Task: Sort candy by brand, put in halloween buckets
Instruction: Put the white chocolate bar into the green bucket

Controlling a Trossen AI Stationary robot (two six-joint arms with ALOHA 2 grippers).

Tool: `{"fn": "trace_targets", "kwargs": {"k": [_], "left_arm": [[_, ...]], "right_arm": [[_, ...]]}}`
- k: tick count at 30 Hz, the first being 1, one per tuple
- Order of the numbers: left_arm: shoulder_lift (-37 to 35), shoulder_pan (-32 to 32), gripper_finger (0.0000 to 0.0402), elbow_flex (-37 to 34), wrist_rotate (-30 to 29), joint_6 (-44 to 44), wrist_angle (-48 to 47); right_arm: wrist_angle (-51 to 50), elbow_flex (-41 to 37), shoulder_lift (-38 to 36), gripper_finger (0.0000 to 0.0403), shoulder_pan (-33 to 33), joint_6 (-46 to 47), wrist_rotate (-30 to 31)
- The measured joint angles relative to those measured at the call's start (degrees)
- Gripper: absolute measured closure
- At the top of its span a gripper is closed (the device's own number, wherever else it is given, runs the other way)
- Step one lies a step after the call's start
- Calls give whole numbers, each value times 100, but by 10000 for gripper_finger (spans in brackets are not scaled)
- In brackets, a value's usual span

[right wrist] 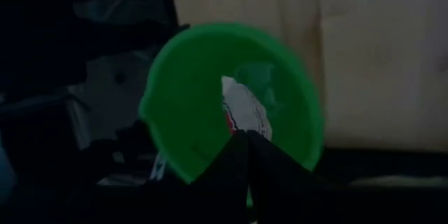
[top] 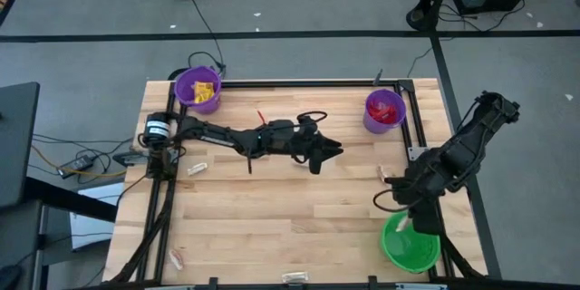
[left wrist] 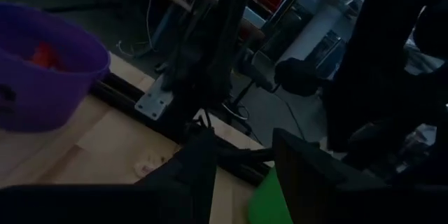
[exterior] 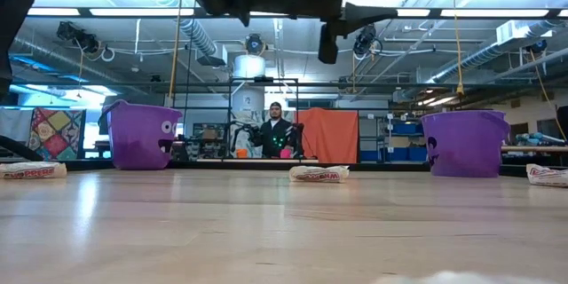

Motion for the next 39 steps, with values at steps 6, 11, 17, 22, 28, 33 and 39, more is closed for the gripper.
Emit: {"fn": "trace_targets", "kwargs": {"k": [6,11,17,22,28,33,39], "left_arm": [[86,-23,257,0,4,-156,94],[86,-21,257,0,4,-150,104],[86,24,257,0,34,-95,114],[80,247,257,0,357,-155,148],[71,438,269,0,672,-377,61],[62,489,276,0,1127,-479,19],[60,480,280,0,1785,-583,-338]], "right_arm": [[-6,0,0,342,323,588,-218],[-21,0,0,282,481,977,233],[-54,0,18,245,-156,249,2523],[-604,-141,47,246,-1228,553,3111],[-557,-984,-22,245,-1956,22,2710],[-89,-1820,-16,245,-2542,-284,2069],[-127,-2437,-11,243,-3025,-484,1606]]}}
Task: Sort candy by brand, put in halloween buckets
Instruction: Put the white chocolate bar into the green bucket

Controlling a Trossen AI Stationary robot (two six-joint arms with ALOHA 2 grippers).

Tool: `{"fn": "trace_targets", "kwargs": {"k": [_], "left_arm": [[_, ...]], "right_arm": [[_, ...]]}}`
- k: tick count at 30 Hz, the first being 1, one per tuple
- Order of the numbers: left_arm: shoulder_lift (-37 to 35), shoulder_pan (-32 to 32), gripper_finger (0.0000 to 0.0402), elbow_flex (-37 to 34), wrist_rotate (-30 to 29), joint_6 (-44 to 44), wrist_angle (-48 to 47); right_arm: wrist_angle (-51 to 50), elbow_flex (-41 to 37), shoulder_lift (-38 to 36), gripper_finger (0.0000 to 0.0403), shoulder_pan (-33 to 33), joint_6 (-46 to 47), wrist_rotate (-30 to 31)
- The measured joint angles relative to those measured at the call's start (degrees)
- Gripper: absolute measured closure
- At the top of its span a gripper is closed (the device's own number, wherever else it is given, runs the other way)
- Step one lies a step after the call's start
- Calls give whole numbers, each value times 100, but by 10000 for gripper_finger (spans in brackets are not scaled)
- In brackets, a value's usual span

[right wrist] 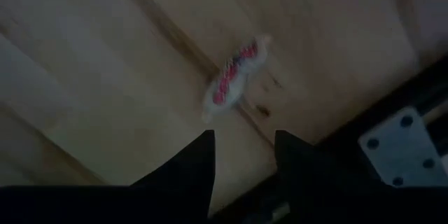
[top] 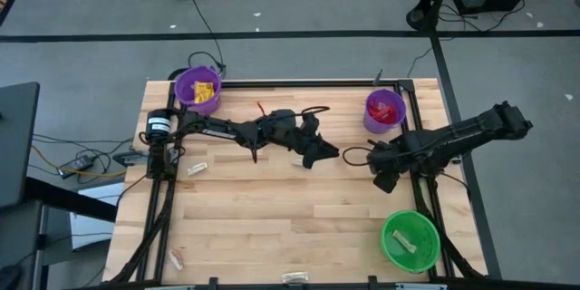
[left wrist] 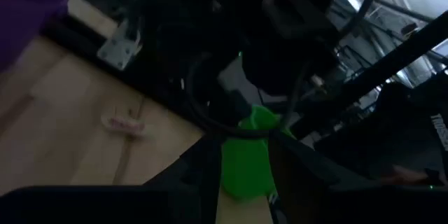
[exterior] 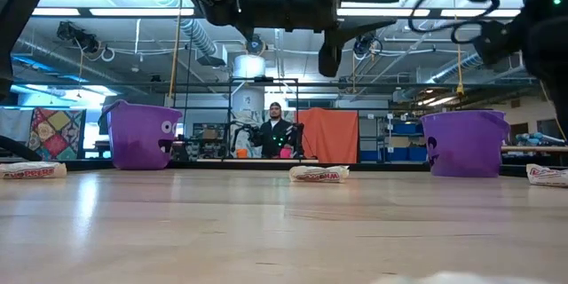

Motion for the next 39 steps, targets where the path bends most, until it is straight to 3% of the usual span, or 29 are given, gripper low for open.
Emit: {"fn": "trace_targets", "kwargs": {"k": [9,16,22,28,39], "left_arm": [[0,92,280,0,38,4,-497],[-2,127,280,0,44,20,-594],[-7,212,280,2,171,353,-1318],[-7,285,280,2,155,450,-1989],[-7,306,280,2,293,913,-2975]], "right_arm": [[330,-469,9,243,-343,-158,-202],[1107,-878,9,243,-384,-190,-726],[1444,-1062,9,243,-428,-189,-466],[1673,-1386,22,244,-562,-189,-920],[1864,-1469,24,289,-582,152,-952]]}}
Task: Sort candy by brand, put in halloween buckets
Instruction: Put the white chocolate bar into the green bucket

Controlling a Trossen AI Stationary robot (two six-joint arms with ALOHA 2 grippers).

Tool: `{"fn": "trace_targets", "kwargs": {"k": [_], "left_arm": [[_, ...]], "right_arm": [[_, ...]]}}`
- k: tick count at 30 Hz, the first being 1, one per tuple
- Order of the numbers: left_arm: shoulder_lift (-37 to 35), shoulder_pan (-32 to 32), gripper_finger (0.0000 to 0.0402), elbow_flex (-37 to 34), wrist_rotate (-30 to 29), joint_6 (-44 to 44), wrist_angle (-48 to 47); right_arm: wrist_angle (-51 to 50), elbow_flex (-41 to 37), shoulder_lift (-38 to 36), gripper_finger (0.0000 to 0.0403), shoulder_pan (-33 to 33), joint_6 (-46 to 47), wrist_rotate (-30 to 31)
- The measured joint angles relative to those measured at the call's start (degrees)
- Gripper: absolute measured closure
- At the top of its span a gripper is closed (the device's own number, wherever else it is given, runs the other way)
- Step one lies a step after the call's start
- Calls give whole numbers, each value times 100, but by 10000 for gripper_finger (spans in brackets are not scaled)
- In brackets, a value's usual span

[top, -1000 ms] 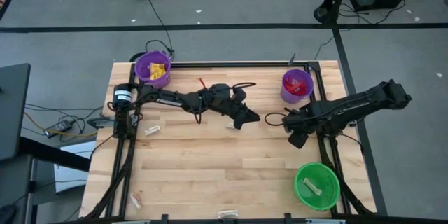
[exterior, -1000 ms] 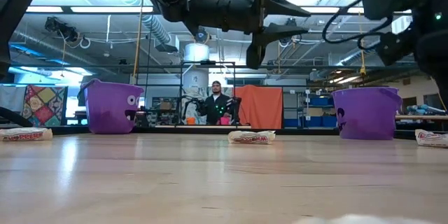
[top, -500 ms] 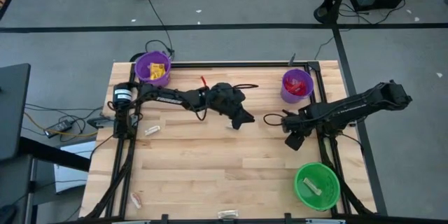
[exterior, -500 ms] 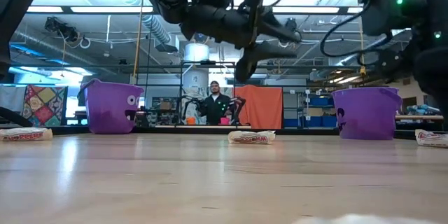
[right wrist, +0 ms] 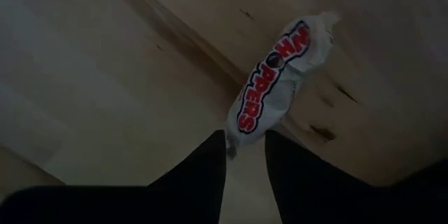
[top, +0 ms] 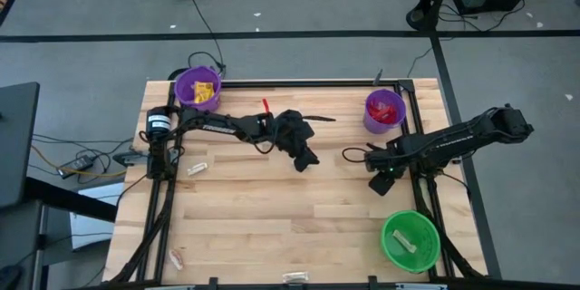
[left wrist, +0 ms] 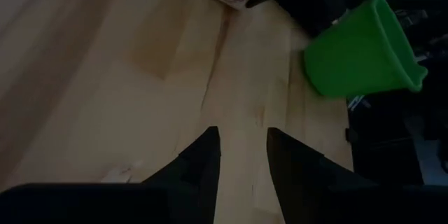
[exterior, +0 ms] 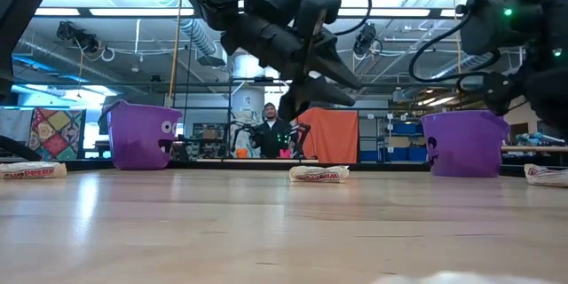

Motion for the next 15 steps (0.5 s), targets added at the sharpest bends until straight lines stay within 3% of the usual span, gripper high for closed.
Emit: {"fn": "trace_targets", "kwargs": {"k": [9,15], "left_arm": [[0,2,280,0,0,16,-102],[0,2,280,0,335,-23,-206]], "right_arm": [[154,0,553,327,-89,-402,-83],[147,65,858,392,-156,-779,-471]]}}
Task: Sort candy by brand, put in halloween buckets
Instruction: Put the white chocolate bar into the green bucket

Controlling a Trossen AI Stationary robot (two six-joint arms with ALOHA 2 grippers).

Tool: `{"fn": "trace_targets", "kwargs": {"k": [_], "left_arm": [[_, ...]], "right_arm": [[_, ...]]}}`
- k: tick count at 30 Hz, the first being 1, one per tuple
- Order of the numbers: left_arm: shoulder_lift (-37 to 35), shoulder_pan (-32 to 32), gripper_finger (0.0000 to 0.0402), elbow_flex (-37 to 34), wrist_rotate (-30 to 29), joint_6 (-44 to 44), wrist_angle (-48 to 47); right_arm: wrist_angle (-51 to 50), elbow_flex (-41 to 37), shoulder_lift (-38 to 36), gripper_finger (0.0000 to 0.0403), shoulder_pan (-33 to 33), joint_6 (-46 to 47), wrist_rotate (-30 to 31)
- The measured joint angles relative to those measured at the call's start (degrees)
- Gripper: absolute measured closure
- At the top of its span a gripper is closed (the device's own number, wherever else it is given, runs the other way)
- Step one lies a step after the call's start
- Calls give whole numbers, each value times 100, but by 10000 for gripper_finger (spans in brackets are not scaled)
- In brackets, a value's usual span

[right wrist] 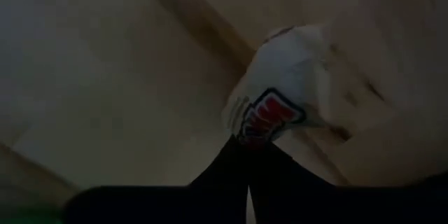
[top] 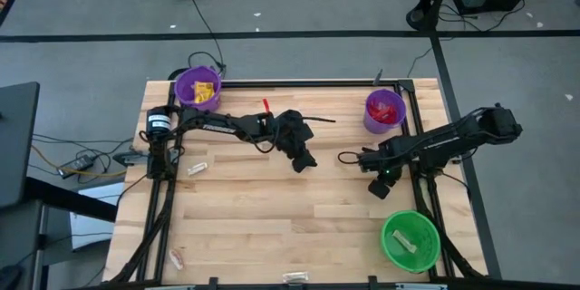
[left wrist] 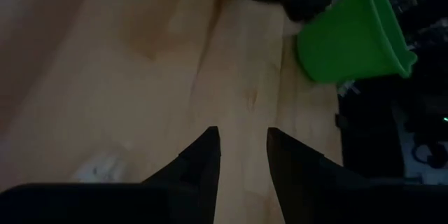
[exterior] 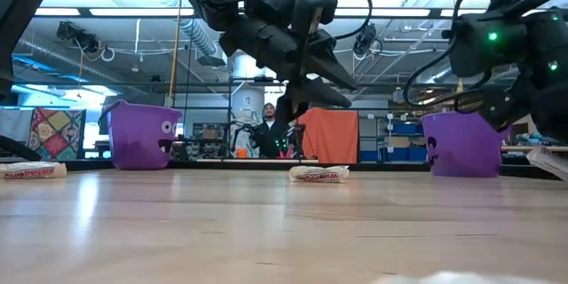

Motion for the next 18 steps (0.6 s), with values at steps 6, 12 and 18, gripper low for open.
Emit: {"fn": "trace_targets", "kwargs": {"k": [6,12,18], "left_arm": [[0,-4,280,0,100,64,-552],[0,-2,280,0,-143,454,-822],[0,-2,280,0,-124,488,-1054]], "right_arm": [[-601,678,-197,397,148,-14,90],[-1263,1903,-406,399,362,187,415],[-1900,3115,-418,400,728,370,241]]}}
